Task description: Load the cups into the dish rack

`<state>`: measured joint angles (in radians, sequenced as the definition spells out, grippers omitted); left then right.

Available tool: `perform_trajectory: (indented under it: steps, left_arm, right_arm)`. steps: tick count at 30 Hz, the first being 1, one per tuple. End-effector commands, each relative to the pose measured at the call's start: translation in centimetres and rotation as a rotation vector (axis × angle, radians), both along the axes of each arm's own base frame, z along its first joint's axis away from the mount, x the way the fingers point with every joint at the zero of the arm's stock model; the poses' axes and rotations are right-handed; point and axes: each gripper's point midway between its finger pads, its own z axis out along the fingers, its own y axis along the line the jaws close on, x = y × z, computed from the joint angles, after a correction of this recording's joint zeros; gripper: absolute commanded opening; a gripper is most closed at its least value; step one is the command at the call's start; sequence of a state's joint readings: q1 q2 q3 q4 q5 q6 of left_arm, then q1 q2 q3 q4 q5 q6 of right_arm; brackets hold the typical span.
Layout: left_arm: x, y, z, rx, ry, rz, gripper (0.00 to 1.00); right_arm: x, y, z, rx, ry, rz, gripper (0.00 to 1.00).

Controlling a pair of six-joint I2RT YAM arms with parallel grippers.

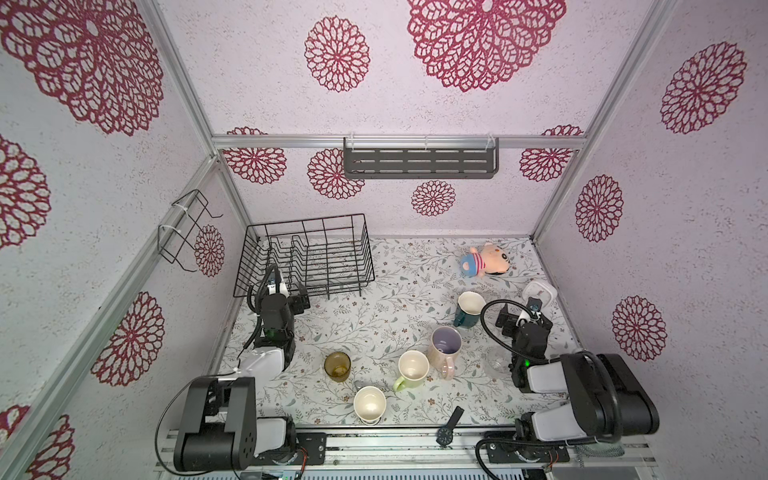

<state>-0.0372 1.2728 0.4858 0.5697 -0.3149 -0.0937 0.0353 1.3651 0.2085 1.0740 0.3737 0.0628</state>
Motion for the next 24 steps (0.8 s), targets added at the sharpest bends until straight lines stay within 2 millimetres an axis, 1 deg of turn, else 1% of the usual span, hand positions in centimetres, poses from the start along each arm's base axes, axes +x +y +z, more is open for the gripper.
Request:
perform_trajectory:
  steps: [1,2,4,6,8,9,10,12,14,17,18,20,21,24]
  left_arm:
    - [-2.0,0.1,2.6,0.062,0.013,0.108,0.97]
    - [-2.4,-0.3,3.1,0.046,-0.002,0.103,0.97]
    - [-3.2,-1.4,4.4,-0.026,-0.045,0.083,0.97]
    - [-4.0,-2.4,5.1,-0.143,-0.055,0.051,0.97]
    - [-4.8,-4.1,4.9,-0.25,-0.024,-0.039,0.97]
    - [-5.3,-4.9,4.9,-0.296,-0.024,-0.083,0.97]
    - [-5.9,-5.3,4.9,-0.349,-0.031,-0.102,0.97]
    - [-7.2,-5.5,5.0,-0.435,-0.033,-0.106,0.97]
    - [-8.1,-5.8,5.6,-0.511,-0.059,-0.125,0.97]
    - [-9.4,-5.0,4.8,-0.594,-0.042,-0.059,0.97]
    - [-9.9,-4.3,4.2,-0.63,-0.027,-0.011,0.97]
    - [-10.9,-3.2,2.6,-0.723,0.023,0.092,0.97]
    - [-11.0,-3.3,2.4,-0.773,0.033,0.095,0.97]
    - [-10.6,-6.1,3.3,-0.861,0.086,-0.099,0.97]
  right_arm:
    - [0.6,-1.5,4.4,0.06,-0.032,-0.105,0.99]
    - [0.7,-1.5,5.3,0.068,-0.026,-0.109,0.99]
    - [0.7,-1.0,7.8,0.107,-0.057,-0.081,0.99]
    - [0.4,-0.2,9.6,0.234,-0.1,-0.05,0.99]
    - [0.6,2.1,11.3,0.258,-0.12,0.098,0.99]
    - [0.8,2.9,11.9,0.278,-0.106,0.145,0.99]
    - [1.0,3.3,12.3,0.303,-0.076,0.154,0.99]
    - [1.6,4.1,12.8,0.352,-0.004,0.179,0.99]
    - [2.3,5.7,13.2,0.379,0.041,0.228,0.99]
    - [3.2,9.0,13.4,0.366,0.086,0.273,0.99]
    - [3.5,10.3,13.5,0.361,0.103,0.274,0.99]
    - [4.3,13.3,12.8,0.367,0.161,0.314,0.99]
    - [4.7,15.2,12.6,0.367,0.188,0.343,0.99]
    - [5.9,21.2,12.1,0.34,0.245,0.443,0.99]
